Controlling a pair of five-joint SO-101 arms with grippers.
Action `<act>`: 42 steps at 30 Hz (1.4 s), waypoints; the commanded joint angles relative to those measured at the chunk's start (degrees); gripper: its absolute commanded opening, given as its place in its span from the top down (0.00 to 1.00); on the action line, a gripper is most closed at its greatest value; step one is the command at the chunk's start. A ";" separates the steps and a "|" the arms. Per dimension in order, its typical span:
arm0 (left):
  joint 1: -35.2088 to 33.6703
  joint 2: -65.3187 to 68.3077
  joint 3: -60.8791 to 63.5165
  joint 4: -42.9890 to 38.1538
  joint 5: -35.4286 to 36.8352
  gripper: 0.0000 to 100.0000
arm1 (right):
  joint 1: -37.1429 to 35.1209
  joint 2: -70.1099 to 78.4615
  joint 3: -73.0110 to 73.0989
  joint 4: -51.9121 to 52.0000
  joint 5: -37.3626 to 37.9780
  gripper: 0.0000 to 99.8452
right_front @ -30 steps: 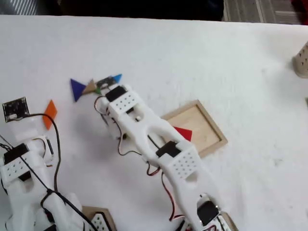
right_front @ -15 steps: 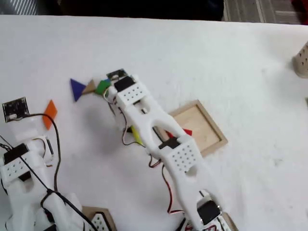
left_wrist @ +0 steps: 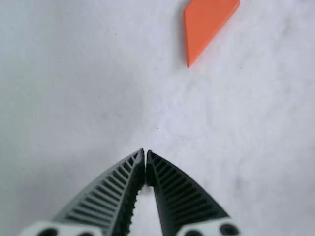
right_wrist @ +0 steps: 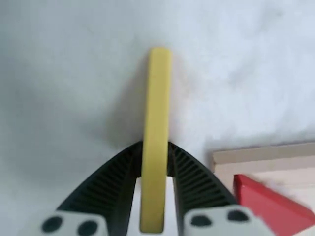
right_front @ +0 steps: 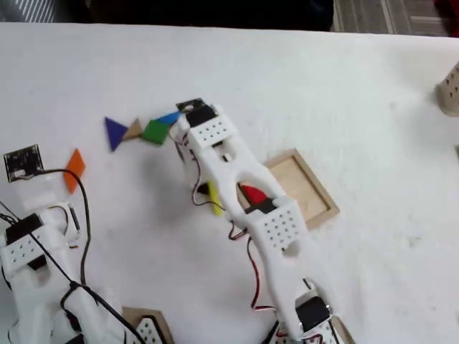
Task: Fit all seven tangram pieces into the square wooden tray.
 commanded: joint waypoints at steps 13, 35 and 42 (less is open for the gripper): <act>1.80 -1.54 -0.09 -1.14 -0.53 0.98 | 14.99 -34.68 25.32 -1.45 7.21 0.98; 1.89 -1.80 0.62 -1.14 -0.44 0.98 | 18.59 -38.99 49.58 -18.68 9.14 0.91; 1.89 -1.80 0.79 -1.14 -0.53 0.98 | 18.95 -34.24 45.19 -16.31 10.02 0.75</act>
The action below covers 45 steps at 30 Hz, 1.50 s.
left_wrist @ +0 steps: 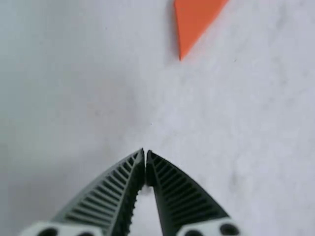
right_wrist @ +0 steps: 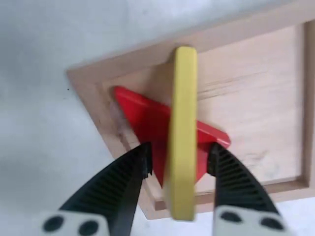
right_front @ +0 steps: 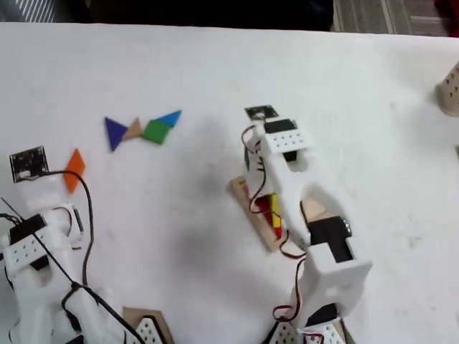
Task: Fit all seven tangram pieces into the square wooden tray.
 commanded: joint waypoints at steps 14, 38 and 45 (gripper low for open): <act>1.45 -1.63 -0.35 -0.97 -0.53 0.98 | 7.52 -1.19 -24.97 20.88 8.44 0.75; 57.10 -1.10 -15.12 -8.26 20.31 0.98 | 30.20 -21.05 21.89 -4.70 12.66 0.98; 71.34 0.31 -8.79 -26.02 33.14 0.98 | 39.16 -21.05 26.29 -10.15 13.10 0.98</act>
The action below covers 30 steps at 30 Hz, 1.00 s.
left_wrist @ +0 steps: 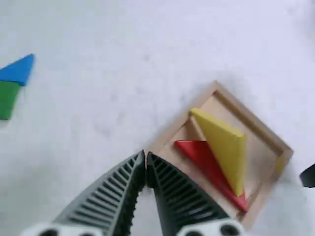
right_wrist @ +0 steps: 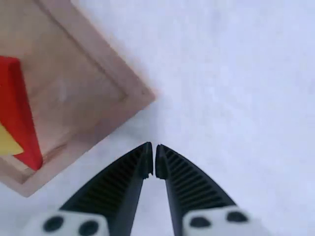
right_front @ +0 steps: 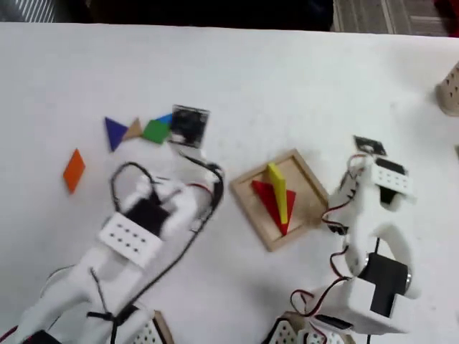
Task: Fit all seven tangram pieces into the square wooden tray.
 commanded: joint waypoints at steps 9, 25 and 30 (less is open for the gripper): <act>10.86 28.62 -7.03 -26.02 11.87 0.98 | 7.69 -2.77 0.70 -3.21 0.88 0.98; 18.77 46.46 -24.70 -26.11 11.60 0.98 | 7.96 -2.15 1.14 -7.25 0.79 0.98; 17.89 45.93 -24.62 -24.18 11.52 0.98 | 7.96 -2.15 1.14 -7.25 0.79 0.98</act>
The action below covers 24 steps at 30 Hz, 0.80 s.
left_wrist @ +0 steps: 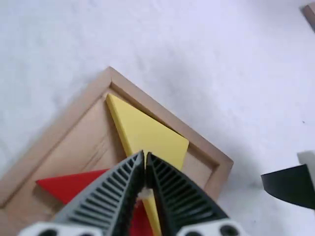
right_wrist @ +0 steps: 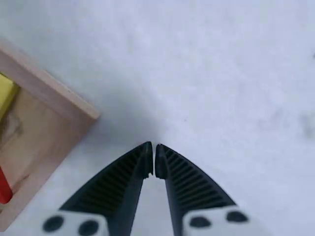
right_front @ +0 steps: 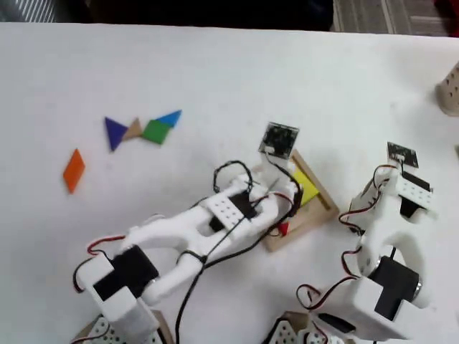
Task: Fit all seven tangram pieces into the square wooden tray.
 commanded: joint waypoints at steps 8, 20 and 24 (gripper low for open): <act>4.26 -0.92 -2.64 5.63 0.00 0.98 | 0.31 -2.15 0.00 -0.40 0.09 0.98; -5.93 6.90 -5.89 -4.48 0.00 0.98 | 0.31 -2.07 0.18 -0.40 0.18 0.98; -5.67 9.80 -7.91 -2.90 0.00 0.98 | 0.57 -2.07 0.18 -0.40 0.18 0.98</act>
